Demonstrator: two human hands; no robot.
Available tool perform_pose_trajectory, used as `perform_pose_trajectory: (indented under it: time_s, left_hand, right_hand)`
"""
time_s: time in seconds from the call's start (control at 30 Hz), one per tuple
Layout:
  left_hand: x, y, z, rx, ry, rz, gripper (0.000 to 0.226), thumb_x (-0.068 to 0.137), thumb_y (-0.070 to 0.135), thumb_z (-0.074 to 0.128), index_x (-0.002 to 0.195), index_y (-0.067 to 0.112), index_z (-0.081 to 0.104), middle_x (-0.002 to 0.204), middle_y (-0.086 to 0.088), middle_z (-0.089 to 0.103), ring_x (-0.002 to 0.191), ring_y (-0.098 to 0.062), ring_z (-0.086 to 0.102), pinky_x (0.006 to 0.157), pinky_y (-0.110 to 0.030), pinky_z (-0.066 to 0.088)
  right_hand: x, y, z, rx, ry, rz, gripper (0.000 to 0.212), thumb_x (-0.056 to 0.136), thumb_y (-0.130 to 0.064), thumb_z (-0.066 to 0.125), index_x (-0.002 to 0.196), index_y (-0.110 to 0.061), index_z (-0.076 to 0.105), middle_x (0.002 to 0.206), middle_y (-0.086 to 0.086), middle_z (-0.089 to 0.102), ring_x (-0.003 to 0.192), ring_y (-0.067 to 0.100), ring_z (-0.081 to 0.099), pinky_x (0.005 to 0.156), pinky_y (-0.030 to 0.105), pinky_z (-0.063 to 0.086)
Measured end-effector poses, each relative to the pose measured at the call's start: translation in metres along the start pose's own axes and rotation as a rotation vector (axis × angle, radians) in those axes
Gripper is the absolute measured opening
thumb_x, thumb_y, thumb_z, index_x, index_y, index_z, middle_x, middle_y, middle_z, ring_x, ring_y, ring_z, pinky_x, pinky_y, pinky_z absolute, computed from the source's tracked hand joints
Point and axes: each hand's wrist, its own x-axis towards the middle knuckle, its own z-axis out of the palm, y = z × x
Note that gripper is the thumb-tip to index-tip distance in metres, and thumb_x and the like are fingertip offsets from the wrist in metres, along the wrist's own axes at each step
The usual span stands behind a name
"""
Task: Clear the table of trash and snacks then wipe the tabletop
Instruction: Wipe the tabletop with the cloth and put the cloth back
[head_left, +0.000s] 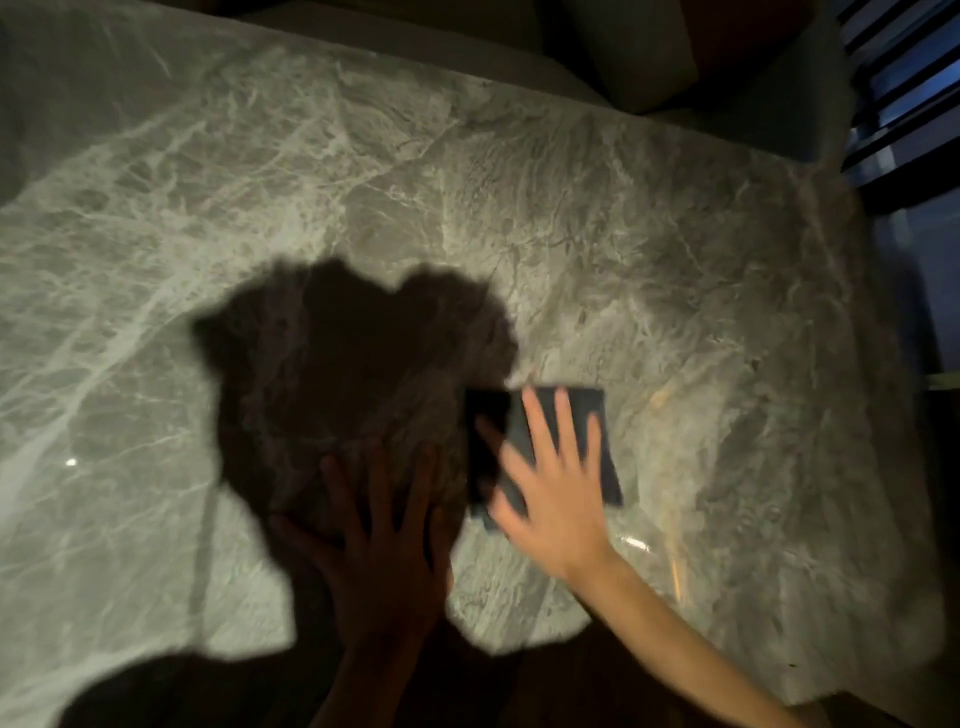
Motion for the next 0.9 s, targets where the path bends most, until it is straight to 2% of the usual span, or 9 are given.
perform_pose_trajectory:
  time_s: [0.1,0.2,0.27,0.43,0.57,0.63,0.73,0.8,0.9]
  left_hand:
    - [-0.001,-0.001,0.001,-0.009,-0.010,0.011,0.064,0.086,0.049,0.054,0.146,0.036,0.035,0.159,-0.017,0.020,0.146,-0.051,0.008,0.098,-0.085,0.007]
    - [-0.001,-0.002,0.001,-0.012,-0.020,0.011,0.067,0.084,0.050,0.055,0.146,0.036,0.034,0.159,-0.017,0.021,0.146,-0.051,0.007,0.098,-0.085,0.007]
    - [-0.001,-0.002,0.001,-0.008,-0.015,0.003,0.067,0.086,0.049,0.053,0.147,0.036,0.031,0.159,-0.017,0.021,0.146,-0.051,0.008,0.098,-0.084,0.007]
    - [0.000,-0.001,-0.005,0.005,-0.039,-0.012,0.058,0.092,0.046,0.041,0.148,0.037,0.029,0.160,-0.014,0.021,0.146,-0.049,0.010,0.100,-0.083,0.007]
    - [-0.001,0.001,-0.009,-0.015,-0.075,-0.009,0.057,0.091,0.042,0.043,0.147,0.035,0.033,0.160,-0.014,0.022,0.147,-0.048,0.008,0.102,-0.081,0.006]
    - [-0.002,0.000,-0.012,-0.009,-0.095,-0.013,0.056,0.093,0.041,0.041,0.148,0.035,0.032,0.160,-0.014,0.021,0.147,-0.047,0.006,0.102,-0.081,0.007]
    - [-0.001,0.003,-0.018,-0.001,-0.165,-0.039,0.054,0.094,0.040,0.032,0.147,0.035,0.033,0.161,-0.015,0.019,0.148,-0.046,0.004,0.100,-0.082,0.007]
    - [0.000,0.005,-0.020,0.055,-0.222,-0.045,0.056,0.093,0.040,0.025,0.148,0.034,0.032,0.162,-0.015,0.013,0.148,-0.045,0.002,0.099,-0.083,0.006]
    - [-0.001,0.002,-0.019,0.075,-0.248,-0.052,0.057,0.089,0.035,0.047,0.145,0.029,0.038,0.164,-0.008,0.008,0.149,-0.043,0.000,0.099,-0.084,0.007]
  right_hand:
    - [-0.039,0.045,0.007,0.036,-0.045,0.163,0.062,0.093,-0.066,0.019,0.150,-0.047,0.008,0.164,0.005,-0.001,0.150,0.032,-0.007,0.114,0.065,0.012]
    - [0.023,0.059,-0.003,0.200,-0.042,0.610,0.071,0.082,-0.079,0.002,0.147,-0.051,-0.011,0.163,0.004,-0.012,0.148,0.031,-0.018,0.115,0.065,-0.002]
    - [0.068,0.045,-0.008,0.264,-0.035,0.714,0.080,0.077,-0.085,0.001,0.146,-0.049,-0.016,0.162,0.007,-0.017,0.146,0.035,-0.022,0.113,0.067,-0.008]
    - [0.091,0.003,-0.012,0.188,0.020,0.428,0.078,0.086,-0.077,0.019,0.150,-0.043,-0.010,0.162,0.007,-0.015,0.147,0.038,-0.019,0.113,0.066,-0.011]
    - [0.046,-0.003,-0.006,0.081,0.125,0.078,0.062,0.094,-0.062,0.031,0.151,-0.041,0.018,0.163,0.006,0.009,0.149,0.039,-0.002,0.115,0.066,0.005]
    - [0.014,0.001,-0.002,0.067,0.086,-0.077,0.061,0.093,-0.058,0.037,0.150,-0.042,0.022,0.162,0.005,0.017,0.149,0.037,0.003,0.114,0.065,0.012]
    - [-0.032,0.017,0.007,0.207,-0.021,-0.200,0.067,0.091,-0.051,0.048,0.150,-0.044,0.017,0.163,0.000,0.012,0.151,0.027,0.001,0.118,0.060,0.008]
    - [-0.056,0.036,0.015,0.161,0.001,-0.286,0.064,0.092,-0.050,0.049,0.149,-0.043,0.022,0.162,-0.001,0.016,0.151,0.028,0.006,0.118,0.059,0.010]
    - [-0.085,0.071,0.025,0.148,0.008,-0.380,0.066,0.090,-0.050,0.053,0.149,-0.040,0.026,0.161,-0.003,0.022,0.150,0.027,0.014,0.116,0.058,0.018]
